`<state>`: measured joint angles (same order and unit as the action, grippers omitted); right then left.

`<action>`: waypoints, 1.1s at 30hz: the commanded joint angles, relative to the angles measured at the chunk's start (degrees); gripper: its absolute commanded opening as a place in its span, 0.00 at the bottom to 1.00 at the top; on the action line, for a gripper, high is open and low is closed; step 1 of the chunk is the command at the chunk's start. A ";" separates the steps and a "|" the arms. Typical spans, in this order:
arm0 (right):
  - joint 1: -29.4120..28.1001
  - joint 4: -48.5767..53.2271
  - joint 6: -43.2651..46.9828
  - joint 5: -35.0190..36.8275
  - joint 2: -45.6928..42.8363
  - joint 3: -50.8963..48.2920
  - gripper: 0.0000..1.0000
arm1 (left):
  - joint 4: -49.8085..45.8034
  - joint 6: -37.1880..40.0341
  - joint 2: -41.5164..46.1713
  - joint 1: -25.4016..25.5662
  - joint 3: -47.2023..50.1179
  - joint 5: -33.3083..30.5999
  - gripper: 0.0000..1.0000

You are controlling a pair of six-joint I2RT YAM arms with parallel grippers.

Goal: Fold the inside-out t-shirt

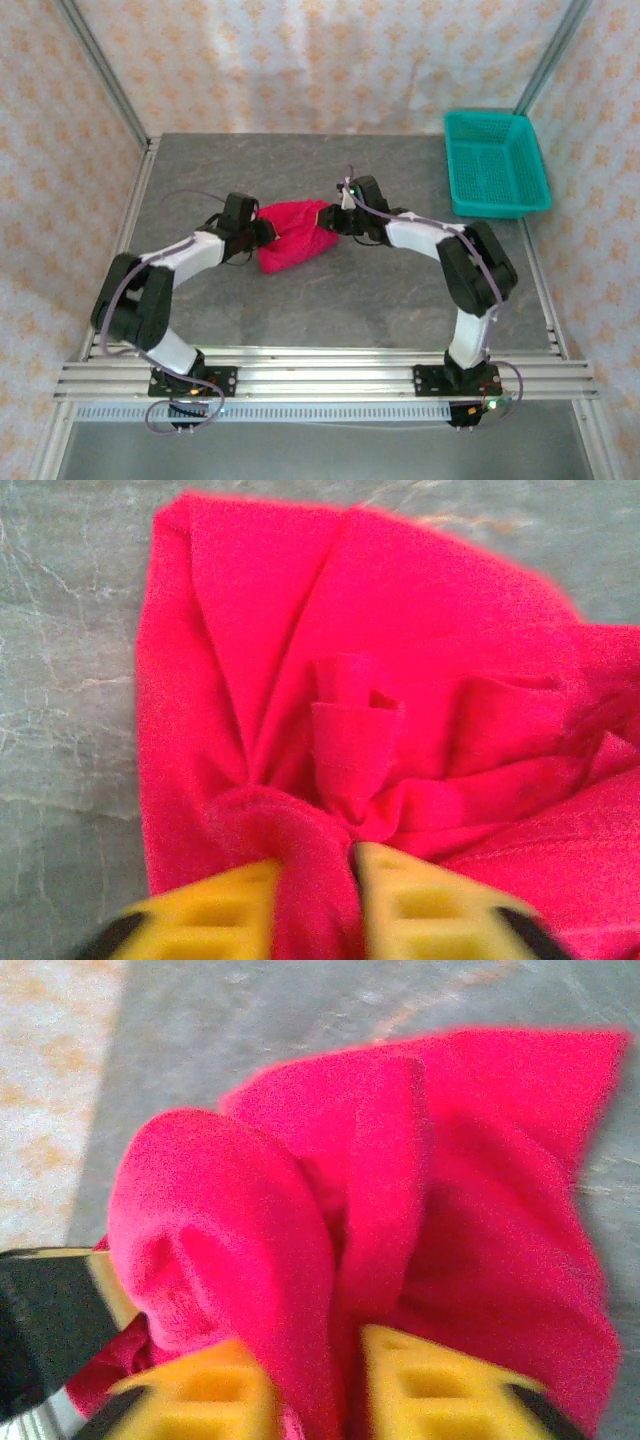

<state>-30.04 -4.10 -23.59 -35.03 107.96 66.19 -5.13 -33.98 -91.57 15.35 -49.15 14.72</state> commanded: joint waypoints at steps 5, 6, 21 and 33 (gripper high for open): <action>1.12 21.31 6.15 11.29 -3.92 4.59 0.92 | -18.36 5.05 2.20 -0.51 -8.88 -20.57 1.00; 1.13 25.07 8.80 17.18 -7.04 4.77 0.95 | -20.69 6.37 3.96 -0.46 -10.41 -24.19 1.00; 13.88 -28.28 35.38 73.06 -25.15 -38.84 0.99 | 19.14 36.23 10.28 -6.41 13.70 -37.66 1.00; 22.11 -69.19 29.74 52.25 -16.18 -53.16 0.99 | 42.76 31.22 9.87 -16.72 23.84 -16.11 1.00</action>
<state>-7.03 -57.60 6.09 22.22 88.47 16.01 28.88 -2.76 -80.25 -2.20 -26.26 -7.70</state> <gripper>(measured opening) 0.994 0.992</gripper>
